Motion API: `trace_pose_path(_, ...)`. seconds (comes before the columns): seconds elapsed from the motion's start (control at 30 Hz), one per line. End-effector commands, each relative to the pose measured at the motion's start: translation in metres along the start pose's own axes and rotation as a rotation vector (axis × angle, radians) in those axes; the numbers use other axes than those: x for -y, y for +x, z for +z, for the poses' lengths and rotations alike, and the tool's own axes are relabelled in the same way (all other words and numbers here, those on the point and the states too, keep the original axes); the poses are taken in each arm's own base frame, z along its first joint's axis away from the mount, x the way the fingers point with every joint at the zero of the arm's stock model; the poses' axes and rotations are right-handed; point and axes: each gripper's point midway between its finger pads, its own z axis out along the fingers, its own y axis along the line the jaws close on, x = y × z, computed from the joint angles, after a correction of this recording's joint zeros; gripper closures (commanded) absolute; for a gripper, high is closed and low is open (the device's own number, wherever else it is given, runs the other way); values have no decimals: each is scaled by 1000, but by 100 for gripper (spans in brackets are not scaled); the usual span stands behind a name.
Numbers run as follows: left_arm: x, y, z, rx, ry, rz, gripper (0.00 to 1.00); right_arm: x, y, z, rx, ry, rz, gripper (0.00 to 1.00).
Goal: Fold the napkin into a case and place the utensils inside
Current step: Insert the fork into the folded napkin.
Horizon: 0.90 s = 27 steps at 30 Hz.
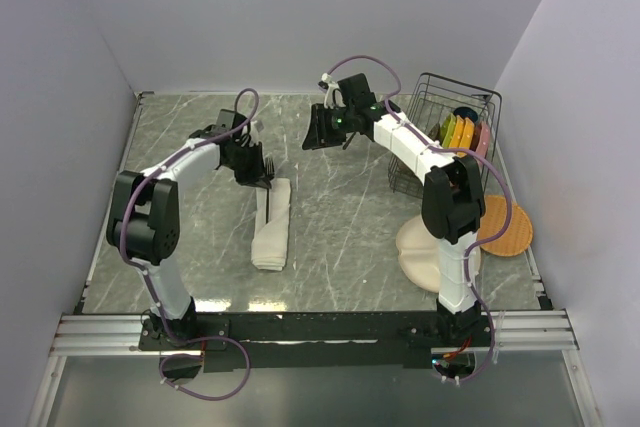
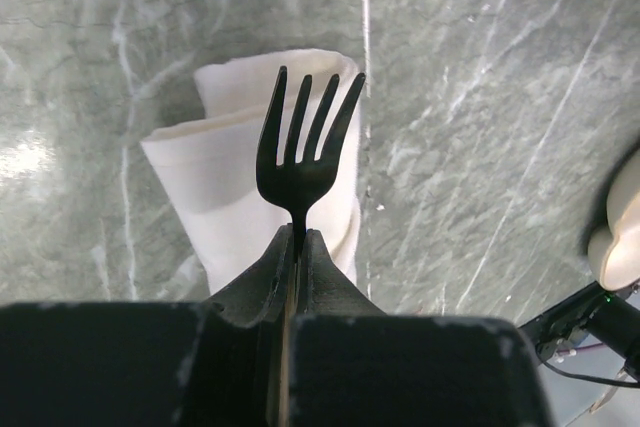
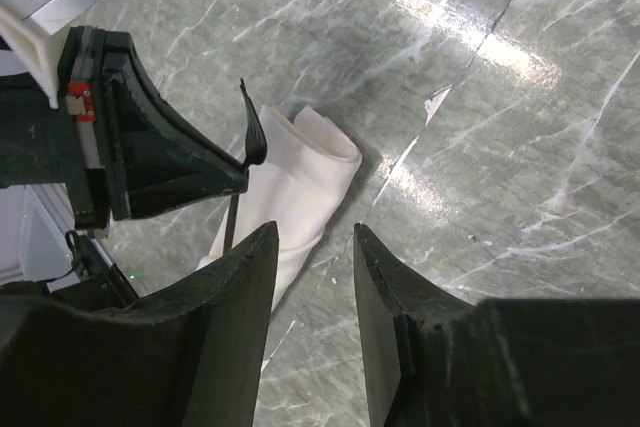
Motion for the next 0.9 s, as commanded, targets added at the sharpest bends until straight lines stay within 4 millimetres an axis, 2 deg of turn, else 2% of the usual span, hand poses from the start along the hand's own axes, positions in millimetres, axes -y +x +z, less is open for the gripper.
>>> trace_pose_path(0.0, 14, 10, -10, -13, 34, 7, 99, -13, -20, -19, 55, -18, -36, 56)
trace_pose_path(0.13, 10, 23, -7, -47, 32, -9, 99, -11, -18, -19, 51, -11, -44, 56)
trace_pose_path(0.87, -1, 42, 1, -107, -6, -32, 97, -9, -17, -24, 49, -1, -62, 55)
